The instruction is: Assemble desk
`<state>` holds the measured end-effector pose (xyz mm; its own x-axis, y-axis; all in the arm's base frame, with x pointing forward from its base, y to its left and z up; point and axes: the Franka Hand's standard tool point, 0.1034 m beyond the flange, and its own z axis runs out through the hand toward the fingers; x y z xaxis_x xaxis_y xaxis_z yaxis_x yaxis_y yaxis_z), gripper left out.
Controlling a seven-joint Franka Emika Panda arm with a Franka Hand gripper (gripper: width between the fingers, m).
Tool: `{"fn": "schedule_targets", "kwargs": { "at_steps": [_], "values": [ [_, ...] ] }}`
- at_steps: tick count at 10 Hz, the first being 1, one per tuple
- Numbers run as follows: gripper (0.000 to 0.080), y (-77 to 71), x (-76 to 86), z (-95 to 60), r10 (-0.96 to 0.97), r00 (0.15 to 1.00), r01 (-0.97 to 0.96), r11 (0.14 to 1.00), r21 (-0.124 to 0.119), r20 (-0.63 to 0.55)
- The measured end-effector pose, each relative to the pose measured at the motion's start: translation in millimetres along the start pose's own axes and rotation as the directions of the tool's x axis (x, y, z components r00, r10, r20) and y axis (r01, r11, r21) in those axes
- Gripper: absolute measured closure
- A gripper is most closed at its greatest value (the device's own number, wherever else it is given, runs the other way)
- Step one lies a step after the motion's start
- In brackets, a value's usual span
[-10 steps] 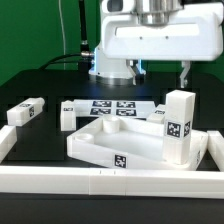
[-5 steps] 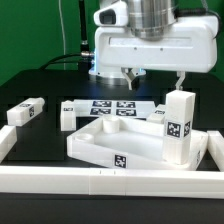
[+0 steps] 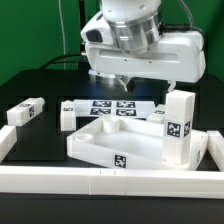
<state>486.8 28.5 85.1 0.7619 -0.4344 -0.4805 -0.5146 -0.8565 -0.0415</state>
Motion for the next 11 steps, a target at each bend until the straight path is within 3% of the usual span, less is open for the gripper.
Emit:
{"fn": "schedule_targets", "kwargs": {
  "at_steps": [2,4,7,9,11],
  "values": [
    [0.0151,8.1,-1.2,3.6,0.012,0.989,-0.009,1.000,-0.022,0.149],
    [0.0151,16.1,3.0,15.9,0.045,0.972,-0.043,0.999,-0.012,0.230],
    [0.0151,23.1,-5.6,31.0,0.062,0.908,-0.044,0.998,-0.052,0.415],
    [0.0151,22.5,1.1,33.1,0.063,0.906,-0.045,0.998,-0.054,0.419],
    [0.0151,12.4,2.7,39.4,0.036,0.919,-0.018,0.999,-0.049,0.394]
  ]
}}
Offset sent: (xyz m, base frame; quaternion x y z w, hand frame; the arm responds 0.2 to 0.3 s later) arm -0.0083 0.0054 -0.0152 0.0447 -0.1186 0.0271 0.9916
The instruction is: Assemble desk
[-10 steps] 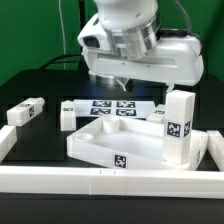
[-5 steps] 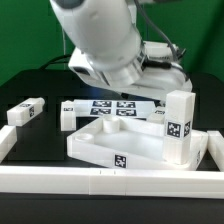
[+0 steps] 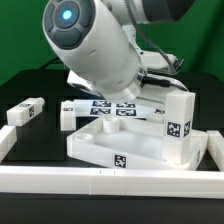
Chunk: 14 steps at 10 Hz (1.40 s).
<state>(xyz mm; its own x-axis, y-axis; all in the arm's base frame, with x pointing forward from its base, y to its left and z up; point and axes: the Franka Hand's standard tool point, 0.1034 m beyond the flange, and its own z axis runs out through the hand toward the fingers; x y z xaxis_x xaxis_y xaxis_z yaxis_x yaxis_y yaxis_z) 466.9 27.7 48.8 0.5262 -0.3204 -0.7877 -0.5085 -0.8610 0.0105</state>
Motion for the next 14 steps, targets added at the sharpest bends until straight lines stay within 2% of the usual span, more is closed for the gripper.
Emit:
{"fn": "schedule_targets", "kwargs": {
  "at_steps": [2,6,9,14],
  "values": [
    [0.0151,-10.9,-1.6,3.0,-0.027,1.000,0.027,1.000,-0.005,-0.014],
    [0.0151,-11.2,-0.3,5.1,-0.042,0.999,0.042,0.999,-0.006,-0.017],
    [0.0151,-18.6,3.5,14.3,-0.187,0.981,0.186,0.982,-0.010,-0.052],
    [0.0151,-16.1,5.8,20.2,-0.184,0.982,0.184,0.983,-0.012,-0.041]
  ]
}}
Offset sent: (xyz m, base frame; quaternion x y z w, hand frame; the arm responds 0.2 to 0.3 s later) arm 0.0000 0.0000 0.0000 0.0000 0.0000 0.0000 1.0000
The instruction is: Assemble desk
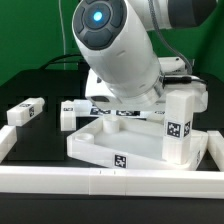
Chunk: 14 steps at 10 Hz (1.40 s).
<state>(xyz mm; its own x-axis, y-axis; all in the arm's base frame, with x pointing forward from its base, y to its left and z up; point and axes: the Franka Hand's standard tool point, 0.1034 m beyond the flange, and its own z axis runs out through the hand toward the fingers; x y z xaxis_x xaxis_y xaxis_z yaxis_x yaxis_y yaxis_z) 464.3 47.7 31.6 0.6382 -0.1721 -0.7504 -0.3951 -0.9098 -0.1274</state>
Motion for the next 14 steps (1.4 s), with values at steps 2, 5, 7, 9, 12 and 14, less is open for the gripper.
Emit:
{"fn": "schedule_targets", "kwargs": {
  "at_steps": [2,5,7,9,12,14],
  "values": [
    [0.0151,4.9,-2.8,12.2,0.009,1.000,-0.009,1.000,-0.004,0.021],
    [0.0151,7.6,-4.4,20.6,0.016,0.999,-0.015,1.000,-0.007,0.038],
    [0.0151,7.9,-2.4,22.3,0.030,0.999,-0.029,1.000,-0.009,0.042],
    [0.0151,8.2,0.8,22.3,0.077,0.996,-0.077,0.997,-0.011,0.052],
    [0.0151,8.9,1.9,21.9,0.078,0.995,-0.078,0.997,-0.010,0.057],
    [0.0401,9.0,2.0,22.6,0.078,0.995,-0.078,0.997,-0.010,0.058]
  ]
}}
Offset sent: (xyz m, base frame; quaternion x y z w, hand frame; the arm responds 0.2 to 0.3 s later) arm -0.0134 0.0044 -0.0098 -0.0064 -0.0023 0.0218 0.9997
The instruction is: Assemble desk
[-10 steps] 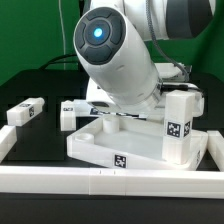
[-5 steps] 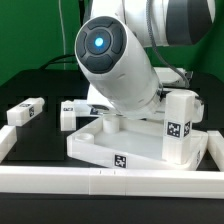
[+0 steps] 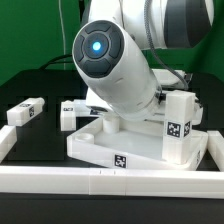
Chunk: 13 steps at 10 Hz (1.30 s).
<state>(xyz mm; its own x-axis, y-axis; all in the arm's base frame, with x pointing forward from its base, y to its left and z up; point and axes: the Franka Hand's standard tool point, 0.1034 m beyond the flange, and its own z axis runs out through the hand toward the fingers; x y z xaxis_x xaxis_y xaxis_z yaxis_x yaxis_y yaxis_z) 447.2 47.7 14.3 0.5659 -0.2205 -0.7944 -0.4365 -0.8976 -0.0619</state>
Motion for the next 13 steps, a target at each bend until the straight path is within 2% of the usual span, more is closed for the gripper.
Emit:
{"fn": "schedule_targets", "kwargs": {
  "at_steps": [1,2,5,6,8,10,11,13],
  "values": [
    [0.0401,-0.5,-0.2,0.3,-0.001,1.000,0.001,1.000,-0.001,0.000],
    [0.0512,-1.1,-0.4,0.5,-0.002,1.000,0.002,1.000,-0.001,0.001],
    [0.0512,-1.9,-1.4,-3.3,-0.023,1.000,0.023,1.000,-0.002,-0.006],
    [0.0512,-3.1,-4.4,-10.6,-0.057,0.998,0.057,0.998,0.000,-0.015],
    [0.0512,-3.4,-18.0,-37.8,-0.187,0.981,0.186,0.982,-0.013,-0.048],
    [0.0511,-1.9,-38.1,-68.9,-0.223,0.974,0.224,0.975,0.005,-0.049],
    [0.0511,-2.5,-40.2,-79.4,-0.232,0.971,0.233,0.973,0.009,-0.061],
    [0.0511,-3.0,-35.7,-78.9,-0.230,0.969,0.231,0.973,0.007,-0.087]
  ]
}}
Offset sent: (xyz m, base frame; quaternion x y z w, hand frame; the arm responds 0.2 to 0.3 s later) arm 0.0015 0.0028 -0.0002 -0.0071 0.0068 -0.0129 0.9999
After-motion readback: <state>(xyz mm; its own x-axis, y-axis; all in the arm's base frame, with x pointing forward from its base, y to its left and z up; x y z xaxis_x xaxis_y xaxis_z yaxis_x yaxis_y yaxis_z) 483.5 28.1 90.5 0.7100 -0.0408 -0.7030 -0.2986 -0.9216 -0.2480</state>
